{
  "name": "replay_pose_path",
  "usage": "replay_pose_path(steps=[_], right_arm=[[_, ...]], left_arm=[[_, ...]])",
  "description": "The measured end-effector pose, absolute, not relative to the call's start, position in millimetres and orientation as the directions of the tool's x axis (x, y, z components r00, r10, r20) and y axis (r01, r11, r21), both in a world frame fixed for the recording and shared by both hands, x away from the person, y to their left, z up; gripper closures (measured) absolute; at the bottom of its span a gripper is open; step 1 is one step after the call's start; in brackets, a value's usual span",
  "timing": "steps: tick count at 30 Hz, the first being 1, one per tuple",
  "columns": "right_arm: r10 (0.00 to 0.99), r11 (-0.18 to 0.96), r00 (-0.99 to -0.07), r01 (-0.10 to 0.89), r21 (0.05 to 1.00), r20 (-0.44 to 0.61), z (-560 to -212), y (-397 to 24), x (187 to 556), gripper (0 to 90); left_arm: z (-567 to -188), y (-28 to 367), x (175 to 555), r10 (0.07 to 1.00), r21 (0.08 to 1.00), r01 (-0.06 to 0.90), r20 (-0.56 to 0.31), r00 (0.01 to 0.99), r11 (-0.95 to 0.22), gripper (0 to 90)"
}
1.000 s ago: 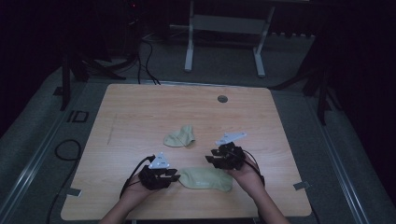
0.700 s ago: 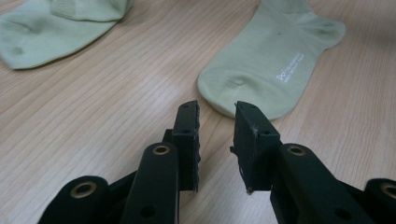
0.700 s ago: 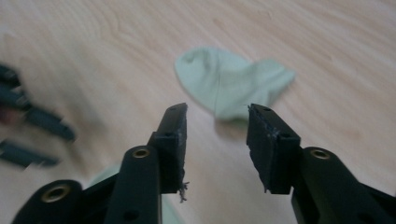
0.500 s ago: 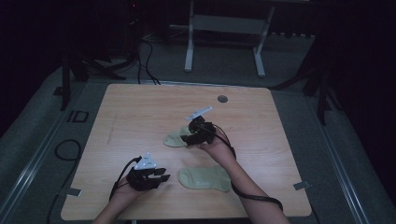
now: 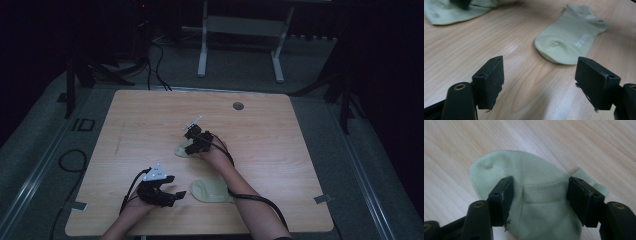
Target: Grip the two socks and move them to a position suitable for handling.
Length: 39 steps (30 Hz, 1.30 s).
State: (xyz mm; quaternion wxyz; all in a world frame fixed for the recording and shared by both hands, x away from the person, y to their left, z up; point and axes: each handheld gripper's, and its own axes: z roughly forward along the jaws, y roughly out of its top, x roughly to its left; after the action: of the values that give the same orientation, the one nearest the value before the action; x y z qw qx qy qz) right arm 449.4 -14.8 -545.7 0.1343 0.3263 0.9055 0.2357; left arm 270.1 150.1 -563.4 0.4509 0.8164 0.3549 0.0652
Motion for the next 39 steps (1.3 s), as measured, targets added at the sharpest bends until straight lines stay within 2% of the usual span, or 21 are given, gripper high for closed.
replay_pose_path(steps=[3,5,9,19,30,34,39], right_arm=[[0.657,0.678,-0.748,0.531,0.508,-0.094,-544,-14,449,54.0],[0.658,0.679,-0.747,0.53,0.508,-0.1,-543,-15,448,68.2],[0.665,0.678,-0.737,0.526,0.513,-0.123,-544,-17,448,77.2],[0.651,0.688,-0.749,0.512,0.515,-0.125,-517,-32,441,78.7],[0.6,0.726,-0.781,0.443,0.525,-0.171,-482,-63,409,78.7],[0.585,0.74,-0.79,0.426,0.521,-0.184,-479,-75,397,78.7],[0.603,0.722,-0.783,0.458,0.518,-0.149,-495,-88,391,78.6]], left_arm=[[-563,151,270,0.648,0.786,0.519,-0.206,0.733,-0.337,18.3],[-564,151,270,0.655,0.784,0.518,-0.197,0.73,-0.341,18.3],[-564,151,270,0.661,0.786,0.518,-0.193,0.726,-0.339,18.3],[-564,152,271,0.669,0.784,0.524,-0.196,0.717,-0.333,18.3],[-564,151,270,0.677,0.781,0.529,-0.194,0.71,-0.331,18.3],[-564,151,271,0.674,0.779,0.535,-0.204,0.71,-0.328,18.4],[-563,151,271,0.673,0.783,0.532,-0.207,0.71,-0.321,18.9]])
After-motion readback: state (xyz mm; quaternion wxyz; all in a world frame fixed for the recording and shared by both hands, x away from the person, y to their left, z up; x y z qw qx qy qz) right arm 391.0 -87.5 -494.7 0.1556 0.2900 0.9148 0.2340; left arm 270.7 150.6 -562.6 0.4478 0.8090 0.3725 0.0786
